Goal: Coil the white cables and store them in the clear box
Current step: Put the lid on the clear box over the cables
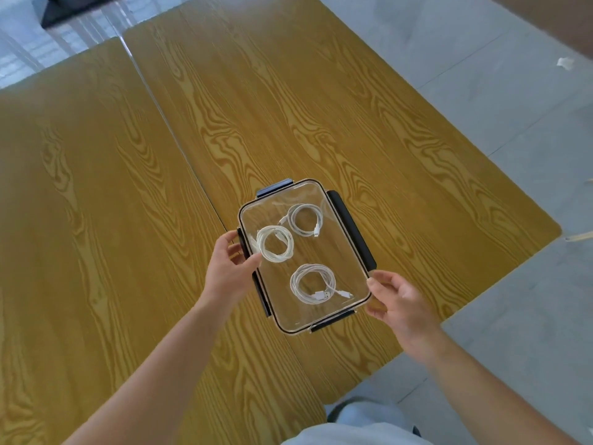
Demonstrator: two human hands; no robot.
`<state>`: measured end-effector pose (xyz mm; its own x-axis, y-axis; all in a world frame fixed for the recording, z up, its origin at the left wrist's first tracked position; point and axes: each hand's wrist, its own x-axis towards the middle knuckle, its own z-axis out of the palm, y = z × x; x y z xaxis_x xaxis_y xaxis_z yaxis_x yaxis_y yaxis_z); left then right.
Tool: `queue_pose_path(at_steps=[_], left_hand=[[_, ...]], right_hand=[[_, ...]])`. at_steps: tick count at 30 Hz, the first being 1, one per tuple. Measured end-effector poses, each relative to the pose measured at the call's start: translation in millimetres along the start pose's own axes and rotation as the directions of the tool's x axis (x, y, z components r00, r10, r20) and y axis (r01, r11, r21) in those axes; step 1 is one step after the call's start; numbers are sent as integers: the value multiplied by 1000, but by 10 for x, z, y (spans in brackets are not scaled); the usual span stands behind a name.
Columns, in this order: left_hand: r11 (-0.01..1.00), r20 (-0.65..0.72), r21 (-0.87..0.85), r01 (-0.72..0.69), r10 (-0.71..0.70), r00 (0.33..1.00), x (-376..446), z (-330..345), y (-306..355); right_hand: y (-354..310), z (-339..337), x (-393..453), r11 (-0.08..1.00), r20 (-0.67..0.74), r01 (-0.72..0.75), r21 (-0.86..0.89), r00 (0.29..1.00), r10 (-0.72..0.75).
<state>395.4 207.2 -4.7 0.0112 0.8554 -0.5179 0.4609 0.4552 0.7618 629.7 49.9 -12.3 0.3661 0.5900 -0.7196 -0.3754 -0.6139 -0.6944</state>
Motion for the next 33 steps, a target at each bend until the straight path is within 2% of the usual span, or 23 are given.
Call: queue_pose_path(at_steps=[3, 7, 10, 15, 18, 26, 30, 33], left_hand=[[991, -9, 127, -47, 48, 999, 239, -7, 186], [948, 19, 292, -124, 124, 992, 463, 7, 450], [951, 73, 291, -107, 90, 993, 639, 49, 672], [958, 186, 285, -41, -13, 982, 968, 136, 869], [966, 201, 257, -10, -43, 979, 1068, 151, 873], [986, 190, 133, -102, 76, 979, 1186, 173, 788], [944, 181, 218, -249, 211, 960, 1140, 203, 749], [874, 202, 340, -347, 292, 935, 1119, 205, 694]], right_hand=[[101, 47, -113, 987, -12, -84, 138, 996, 87], [255, 152, -233, 931, 68, -224, 289, 975, 213], [316, 275, -285, 893, 125, -279, 354, 960, 250], [337, 439, -301, 854, 85, -277, 441, 960, 268], [360, 470, -312, 880, 58, -256, 400, 965, 254], [406, 492, -344, 964, -48, -175, 200, 981, 188], [409, 463, -372, 973, -127, -217, 75, 966, 225], [388, 483, -413, 974, -98, -224, 35, 969, 226]])
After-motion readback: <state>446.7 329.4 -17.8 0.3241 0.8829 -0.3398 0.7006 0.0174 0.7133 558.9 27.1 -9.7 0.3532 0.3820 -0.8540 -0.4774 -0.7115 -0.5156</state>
